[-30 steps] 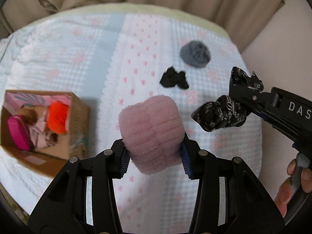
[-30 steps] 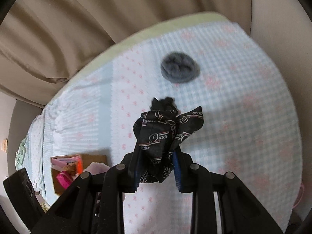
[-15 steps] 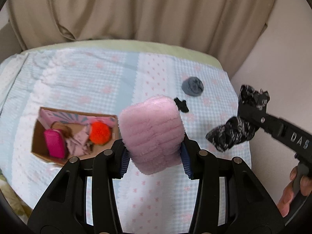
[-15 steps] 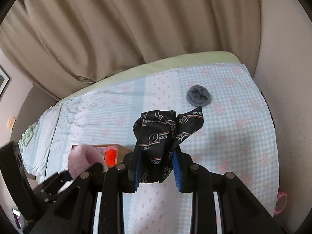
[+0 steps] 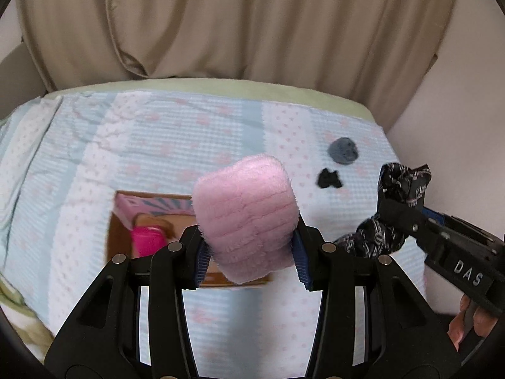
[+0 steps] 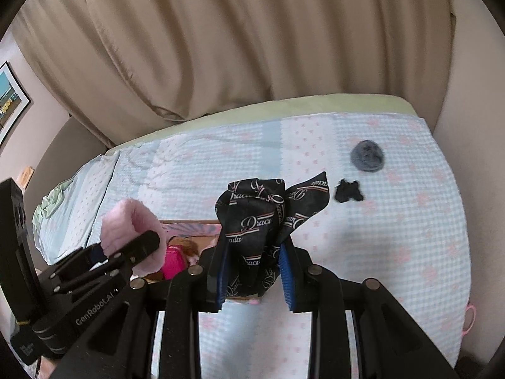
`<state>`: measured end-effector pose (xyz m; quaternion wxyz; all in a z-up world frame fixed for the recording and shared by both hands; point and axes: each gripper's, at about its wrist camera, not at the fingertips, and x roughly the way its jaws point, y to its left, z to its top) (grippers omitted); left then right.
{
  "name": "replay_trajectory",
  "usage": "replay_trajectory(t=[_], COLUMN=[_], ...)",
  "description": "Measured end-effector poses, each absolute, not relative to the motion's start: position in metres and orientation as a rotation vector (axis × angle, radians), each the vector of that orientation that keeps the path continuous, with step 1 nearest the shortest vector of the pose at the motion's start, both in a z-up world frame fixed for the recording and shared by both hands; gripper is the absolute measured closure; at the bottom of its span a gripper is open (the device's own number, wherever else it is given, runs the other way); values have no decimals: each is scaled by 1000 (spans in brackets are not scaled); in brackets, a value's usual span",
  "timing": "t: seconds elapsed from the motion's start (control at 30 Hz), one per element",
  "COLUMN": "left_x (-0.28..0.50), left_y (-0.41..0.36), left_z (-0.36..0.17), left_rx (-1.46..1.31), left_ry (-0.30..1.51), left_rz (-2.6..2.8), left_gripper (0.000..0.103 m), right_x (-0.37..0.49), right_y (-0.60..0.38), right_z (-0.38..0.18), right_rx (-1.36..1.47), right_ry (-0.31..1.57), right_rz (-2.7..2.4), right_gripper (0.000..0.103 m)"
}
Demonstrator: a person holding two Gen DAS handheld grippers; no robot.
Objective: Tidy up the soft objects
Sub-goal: 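Carry the wristband over the box with the left tool while the right tool carries the scrunchie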
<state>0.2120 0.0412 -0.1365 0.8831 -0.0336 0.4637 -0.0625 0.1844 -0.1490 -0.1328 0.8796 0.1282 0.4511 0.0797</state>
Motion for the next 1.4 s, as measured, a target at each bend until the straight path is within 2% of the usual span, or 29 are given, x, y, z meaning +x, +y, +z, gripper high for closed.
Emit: replay_trajectory(t=[0.33, 0.6, 1.1, 1.33, 1.37, 1.4], left_x=[252, 297, 346, 353, 353, 352], left_y=[157, 200, 161, 146, 145, 143], left_z=[-189, -252, -353, -375, -374, -374], left_rx=[-46, -35, 26, 82, 88, 96], left_ry=[1071, 1202, 1395, 1434, 1434, 1429], left_rz=[-120, -125, -186, -215, -221, -226], left_gripper=[62, 62, 62, 62, 62, 52], right_x=[209, 238, 285, 292, 292, 292], right_y=[-43, 17, 21, 21, 20, 19], right_z=[-177, -227, -326, -358, -362, -364], right_rx=[251, 229, 187, 147, 146, 148], right_ry=[1043, 1169, 1391, 1447, 1453, 1456], right_rz=[162, 148, 152, 195, 202, 207], right_gripper=[77, 77, 77, 77, 77, 77])
